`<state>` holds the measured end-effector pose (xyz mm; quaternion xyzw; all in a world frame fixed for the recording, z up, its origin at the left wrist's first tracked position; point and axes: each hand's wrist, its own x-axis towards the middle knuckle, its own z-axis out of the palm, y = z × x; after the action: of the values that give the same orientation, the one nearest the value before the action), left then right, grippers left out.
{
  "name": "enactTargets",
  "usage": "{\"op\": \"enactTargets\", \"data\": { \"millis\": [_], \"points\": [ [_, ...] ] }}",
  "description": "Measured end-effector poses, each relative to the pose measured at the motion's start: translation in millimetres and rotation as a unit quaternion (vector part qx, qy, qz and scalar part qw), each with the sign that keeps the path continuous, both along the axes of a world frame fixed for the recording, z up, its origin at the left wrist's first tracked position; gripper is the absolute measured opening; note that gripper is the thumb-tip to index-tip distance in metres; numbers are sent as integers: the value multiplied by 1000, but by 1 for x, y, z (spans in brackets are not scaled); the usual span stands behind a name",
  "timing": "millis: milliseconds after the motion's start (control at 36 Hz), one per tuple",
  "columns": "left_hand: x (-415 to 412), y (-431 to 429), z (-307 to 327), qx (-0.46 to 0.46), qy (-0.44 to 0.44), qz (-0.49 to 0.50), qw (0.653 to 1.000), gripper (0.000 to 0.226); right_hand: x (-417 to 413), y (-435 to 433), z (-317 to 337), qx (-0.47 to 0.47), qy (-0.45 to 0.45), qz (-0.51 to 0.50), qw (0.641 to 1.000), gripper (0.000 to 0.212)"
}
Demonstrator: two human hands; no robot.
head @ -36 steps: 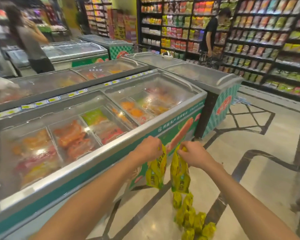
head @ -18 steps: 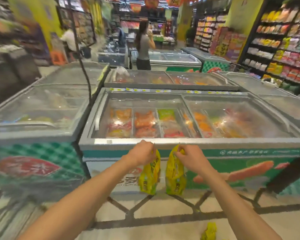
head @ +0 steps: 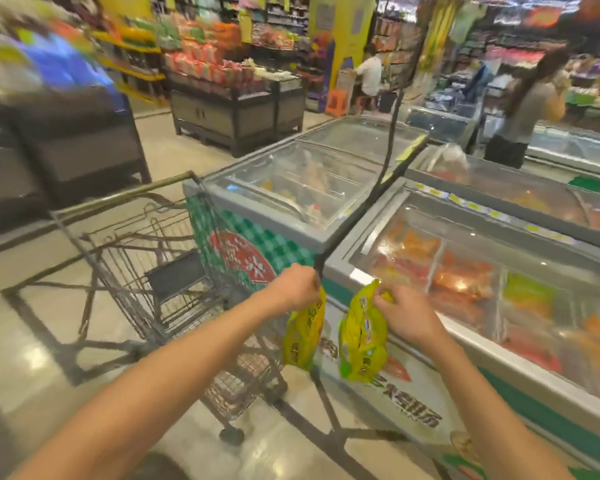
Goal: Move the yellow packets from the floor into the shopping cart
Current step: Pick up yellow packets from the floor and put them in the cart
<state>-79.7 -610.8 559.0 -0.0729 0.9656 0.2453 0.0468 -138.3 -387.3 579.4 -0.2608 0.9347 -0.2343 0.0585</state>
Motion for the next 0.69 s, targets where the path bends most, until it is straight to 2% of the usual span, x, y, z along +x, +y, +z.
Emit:
{"op": "enactTargets", "data": {
  "millis": [194,333,500,694],
  "points": [
    [10,-95,-36,-8,-24,103,994,26,-27,-121,-27,51,-4,83,995,14],
    [14,-143,-69,-28,-66,152,986,16,-40,-189,-61,84,-37,132,987,9],
    [26,-179,-110,37,-85,236,967,25,-49,-257,-104,141,-70,195,968,9],
    [28,-196,-173,73,-131,310,939,28,-66,-313,-175,210,-101,268,935,20]
  ]
}}
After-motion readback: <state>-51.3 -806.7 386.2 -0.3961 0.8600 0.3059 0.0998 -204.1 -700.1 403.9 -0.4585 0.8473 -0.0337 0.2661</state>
